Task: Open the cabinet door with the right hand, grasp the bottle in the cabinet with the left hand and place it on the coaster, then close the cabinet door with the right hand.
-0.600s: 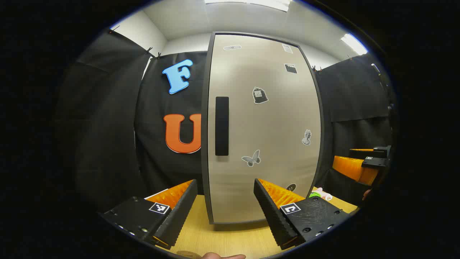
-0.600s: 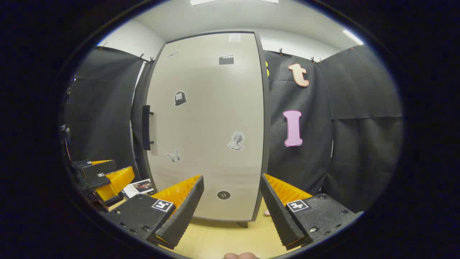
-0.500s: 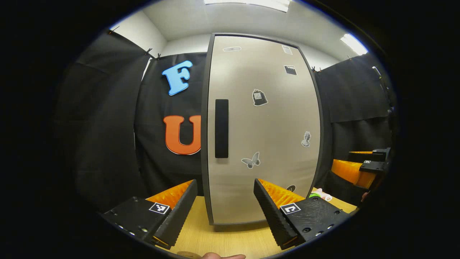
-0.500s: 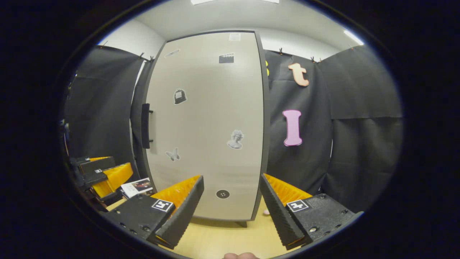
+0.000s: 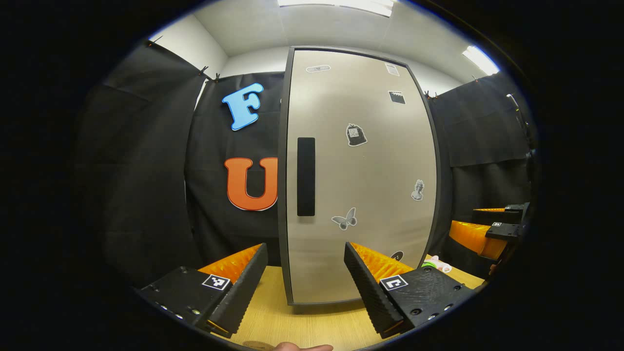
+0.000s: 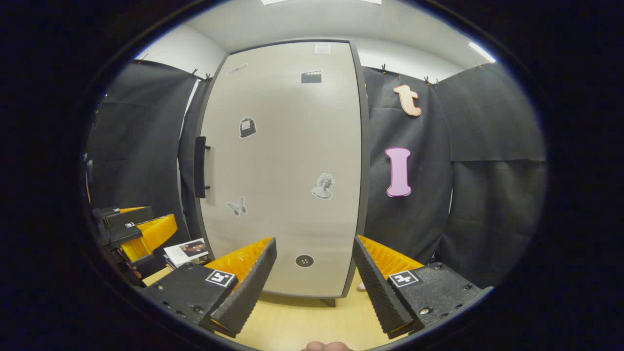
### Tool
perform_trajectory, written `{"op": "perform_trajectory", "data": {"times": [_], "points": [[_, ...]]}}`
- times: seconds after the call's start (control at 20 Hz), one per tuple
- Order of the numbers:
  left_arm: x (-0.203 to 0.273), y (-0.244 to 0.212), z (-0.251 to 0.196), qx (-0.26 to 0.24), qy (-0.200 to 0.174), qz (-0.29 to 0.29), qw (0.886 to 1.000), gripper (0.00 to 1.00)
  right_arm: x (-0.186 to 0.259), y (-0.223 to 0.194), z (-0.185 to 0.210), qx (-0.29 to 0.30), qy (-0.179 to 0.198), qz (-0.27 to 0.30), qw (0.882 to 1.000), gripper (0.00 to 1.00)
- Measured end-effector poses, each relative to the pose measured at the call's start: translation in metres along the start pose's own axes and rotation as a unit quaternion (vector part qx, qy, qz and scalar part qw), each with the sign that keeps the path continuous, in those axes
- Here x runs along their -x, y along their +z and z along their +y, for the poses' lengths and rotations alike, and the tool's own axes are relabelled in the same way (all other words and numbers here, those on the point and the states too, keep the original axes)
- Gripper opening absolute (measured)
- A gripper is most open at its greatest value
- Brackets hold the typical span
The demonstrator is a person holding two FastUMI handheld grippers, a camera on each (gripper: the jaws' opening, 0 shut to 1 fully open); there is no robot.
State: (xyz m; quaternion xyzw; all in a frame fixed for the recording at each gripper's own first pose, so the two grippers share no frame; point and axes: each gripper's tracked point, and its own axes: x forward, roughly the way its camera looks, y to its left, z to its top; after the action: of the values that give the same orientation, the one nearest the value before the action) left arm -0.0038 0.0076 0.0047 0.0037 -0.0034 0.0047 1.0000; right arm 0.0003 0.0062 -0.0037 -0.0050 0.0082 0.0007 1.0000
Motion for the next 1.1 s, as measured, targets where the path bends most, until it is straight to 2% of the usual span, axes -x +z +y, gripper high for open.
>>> {"op": "perform_trajectory", "data": {"times": [0.8, 0.95, 1.0, 1.05, 1.1], "points": [[0.009, 0.002, 0.0, -0.001, 0.004, -0.002, 1.0, 0.95, 0.003, -0.001, 0.007, 0.009, 0.01, 0.01, 1.0, 1.0], [0.013, 0.004, 0.001, -0.001, 0.006, -0.005, 1.0, 0.95, -0.001, 0.007, 0.02, 0.007, 0.025, 0.004, 1.0, 1.0], [0.016, 0.005, 0.003, -0.001, 0.007, -0.008, 1.0, 1.0, -0.005, 0.011, 0.027, 0.01, 0.034, 0.001, 0.999, 1.0], [0.02, 0.006, 0.005, 0.001, 0.008, -0.01, 1.0, 1.0, -0.009, 0.016, 0.035, 0.016, 0.043, 0.001, 0.999, 1.0], [0.024, 0.007, 0.006, 0.003, 0.009, -0.013, 1.0, 0.95, -0.013, 0.02, 0.043, 0.023, 0.052, -0.002, 0.998, 1.0]]}}
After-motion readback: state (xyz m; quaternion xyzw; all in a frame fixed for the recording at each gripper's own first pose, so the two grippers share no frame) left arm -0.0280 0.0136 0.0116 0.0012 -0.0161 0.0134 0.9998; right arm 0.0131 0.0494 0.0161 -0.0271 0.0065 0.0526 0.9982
